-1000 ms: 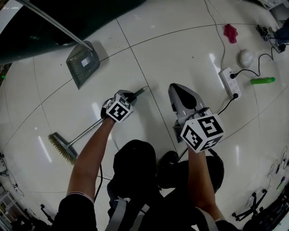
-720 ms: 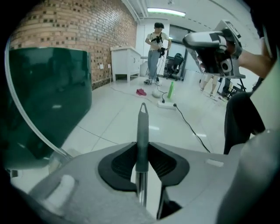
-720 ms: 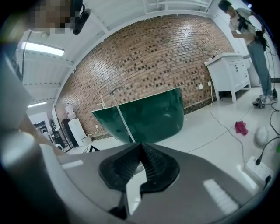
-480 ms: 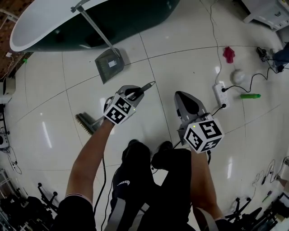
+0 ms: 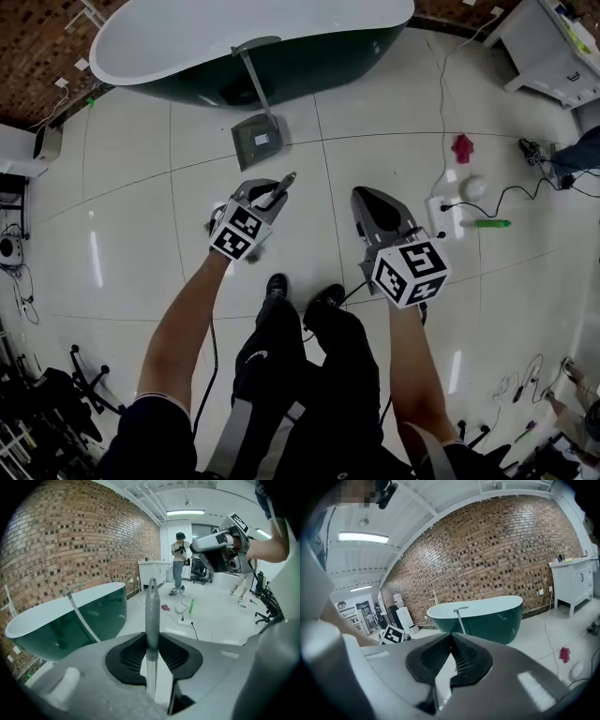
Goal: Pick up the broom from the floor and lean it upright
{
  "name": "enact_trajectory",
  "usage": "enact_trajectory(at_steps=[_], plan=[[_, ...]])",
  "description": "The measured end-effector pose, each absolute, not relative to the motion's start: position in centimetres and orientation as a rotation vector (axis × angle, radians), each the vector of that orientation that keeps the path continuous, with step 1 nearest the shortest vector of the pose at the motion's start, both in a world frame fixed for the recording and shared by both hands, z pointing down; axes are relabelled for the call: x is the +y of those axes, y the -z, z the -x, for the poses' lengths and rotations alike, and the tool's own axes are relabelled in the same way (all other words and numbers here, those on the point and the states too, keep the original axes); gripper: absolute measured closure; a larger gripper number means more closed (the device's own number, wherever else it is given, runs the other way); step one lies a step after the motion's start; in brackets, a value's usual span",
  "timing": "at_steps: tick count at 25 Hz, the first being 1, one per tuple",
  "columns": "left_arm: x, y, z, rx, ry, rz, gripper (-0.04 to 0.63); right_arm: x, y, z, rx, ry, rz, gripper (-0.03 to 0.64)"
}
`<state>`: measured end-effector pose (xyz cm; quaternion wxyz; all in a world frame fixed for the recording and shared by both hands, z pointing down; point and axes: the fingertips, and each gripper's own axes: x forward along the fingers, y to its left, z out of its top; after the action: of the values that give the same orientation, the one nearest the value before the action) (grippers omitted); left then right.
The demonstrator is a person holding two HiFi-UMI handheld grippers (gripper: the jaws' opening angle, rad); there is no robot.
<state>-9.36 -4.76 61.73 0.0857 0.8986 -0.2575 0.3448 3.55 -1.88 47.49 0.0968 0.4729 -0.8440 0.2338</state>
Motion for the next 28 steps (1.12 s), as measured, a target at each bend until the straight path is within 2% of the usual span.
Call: enact_trajectory(at_steps=[12, 18, 28], plan=[[-3.0, -51.9, 14.8, -1.159, -0.824, -2.441, 0.505, 1.4, -37.7, -2.3, -2.543, -0.568, -1.307, 0.614], [-2.7, -47.9, 13.4, -1.22, -0.709, -2.421, 0.506, 1.6, -34.4, -3.6, -2.546, -0.493, -1.327, 0.614], [-9.0, -43.4, 5.4, -1.242, -0.581, -2.433, 0.506, -2.2, -31.7, -8.3, -2.53, -0.462, -1.446, 0.614]])
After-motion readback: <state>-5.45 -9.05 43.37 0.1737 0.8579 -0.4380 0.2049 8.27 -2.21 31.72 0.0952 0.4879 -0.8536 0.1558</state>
